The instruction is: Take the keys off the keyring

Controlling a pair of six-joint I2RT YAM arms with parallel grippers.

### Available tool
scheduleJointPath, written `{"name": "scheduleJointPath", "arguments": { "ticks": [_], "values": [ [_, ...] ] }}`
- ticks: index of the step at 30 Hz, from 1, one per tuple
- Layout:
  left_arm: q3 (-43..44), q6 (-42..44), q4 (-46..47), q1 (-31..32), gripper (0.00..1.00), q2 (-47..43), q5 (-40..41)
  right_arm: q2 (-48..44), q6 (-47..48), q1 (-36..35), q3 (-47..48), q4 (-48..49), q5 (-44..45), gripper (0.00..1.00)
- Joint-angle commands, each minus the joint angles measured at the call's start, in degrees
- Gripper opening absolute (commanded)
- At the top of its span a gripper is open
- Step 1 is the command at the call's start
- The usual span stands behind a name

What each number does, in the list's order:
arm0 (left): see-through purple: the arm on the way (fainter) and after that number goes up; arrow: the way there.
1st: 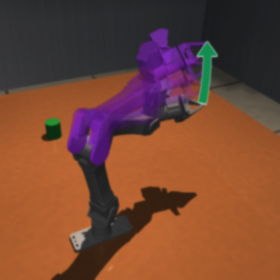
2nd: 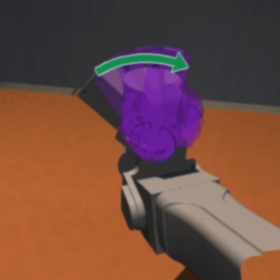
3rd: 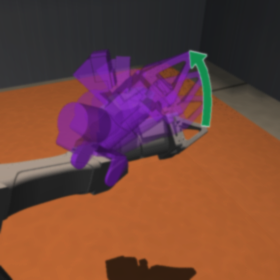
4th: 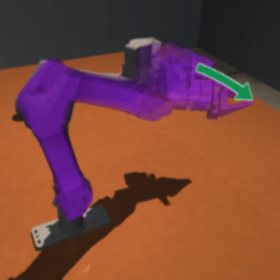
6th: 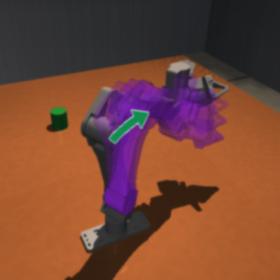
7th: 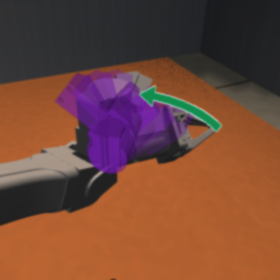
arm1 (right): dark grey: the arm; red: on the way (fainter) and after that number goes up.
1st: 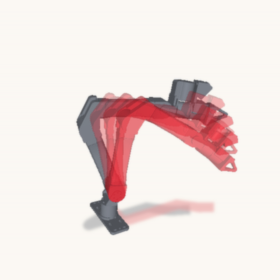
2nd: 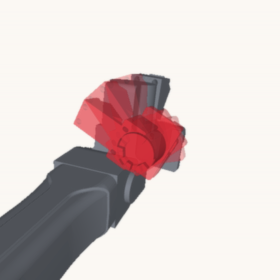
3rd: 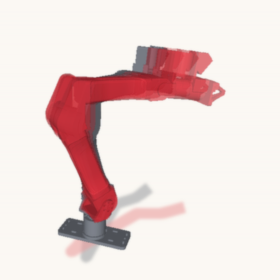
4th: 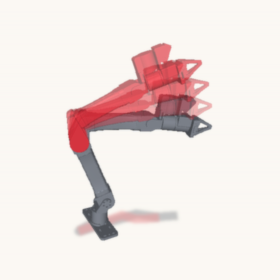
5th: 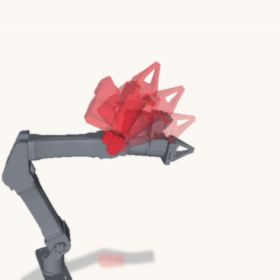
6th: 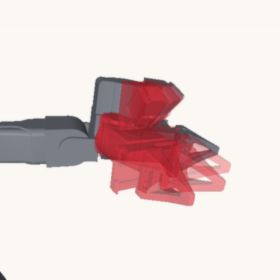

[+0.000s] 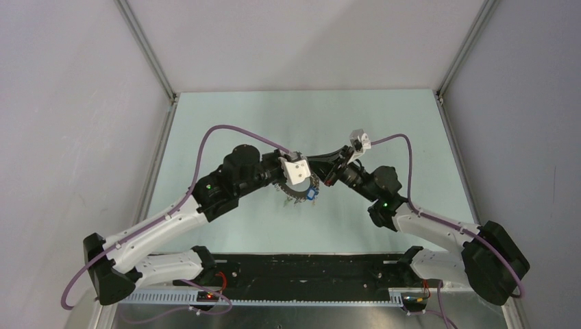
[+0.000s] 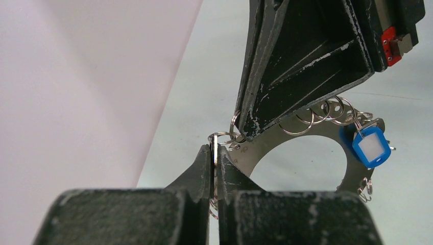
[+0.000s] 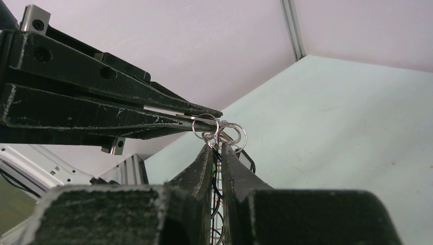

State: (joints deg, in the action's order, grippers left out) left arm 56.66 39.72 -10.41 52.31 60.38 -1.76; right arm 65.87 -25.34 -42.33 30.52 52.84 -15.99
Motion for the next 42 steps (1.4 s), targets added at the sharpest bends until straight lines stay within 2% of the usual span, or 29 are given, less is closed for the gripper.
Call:
{"name": "scheduleJointPath", "arguments": {
  "ticks": [1, 5, 6, 7, 8, 10, 14, 16, 20, 24, 32, 42],
  "values": [
    [0.29, 0.59, -1.56, 1.45, 0.0, 1.85, -1.65, -1.05, -5.59, 0.28, 1.1, 20.92, 2.77, 0.0],
    [0.13, 1.12, -1.57, 1.48, 0.0, 1.56, -0.86, -2.35, -6.38, 1.98, 0.75, 22.8, 4.56, 0.0],
    [0.18, 1.04, -1.55, 1.48, 0.0, 1.51, -0.92, -2.56, -6.19, 2.11, 0.76, 22.56, 4.43, 0.03],
    [0.24, 0.99, -1.59, 1.48, 0.0, 1.5, -0.78, -2.91, -6.07, 2.43, 0.76, 21.64, 3.45, 0.12],
    [0.28, 0.93, -1.55, 1.52, 0.0, 1.23, -0.74, -3.19, -5.05, 2.6, 0.76, 21.01, 2.25, 0.31],
    [0.38, 0.95, -1.58, 1.51, 0.0, 0.67, -0.33, -5.18, -1.75, 3.09, 0.79, 15.49, -1.1, 0.48],
    [0.29, 1.27, -1.55, 1.55, 0.0, -0.51, 0.21, -11.79, 10.72, 3.26, 1.09, -4.81, -4.78, 0.55],
    [0.34, 1.27, -1.55, 1.53, 0.0, -1.03, -0.17, -14.58, 17.82, 3.36, 1.85, -13.22, -6.63, 0.54],
    [0.23, 1.31, -1.61, 1.49, 0.0, -1.98, -1.17, -17.12, 30.88, 3.39, 5.33, -27.63, -9.97, 0.42],
    [0.03, 1.7, -1.49, 1.56, 0.0, -2.45, -1.79, -15.69, 41.15, 3.31, 8.35, -35.45, -12.07, 0.39],
    [-0.31, 2.1, -1.51, 1.57, 0.0, -2.78, -2.44, -9.64, 49.85, 1.41, 13.74, -40.99, -12.78, 0.38],
    [-0.31, 2.01, -1.54, 1.75, 0.0, -3.15, -3.25, -3.15, 50.92, -2.01, 17.69, -39.14, -13.93, 0.37]
  ]
}}
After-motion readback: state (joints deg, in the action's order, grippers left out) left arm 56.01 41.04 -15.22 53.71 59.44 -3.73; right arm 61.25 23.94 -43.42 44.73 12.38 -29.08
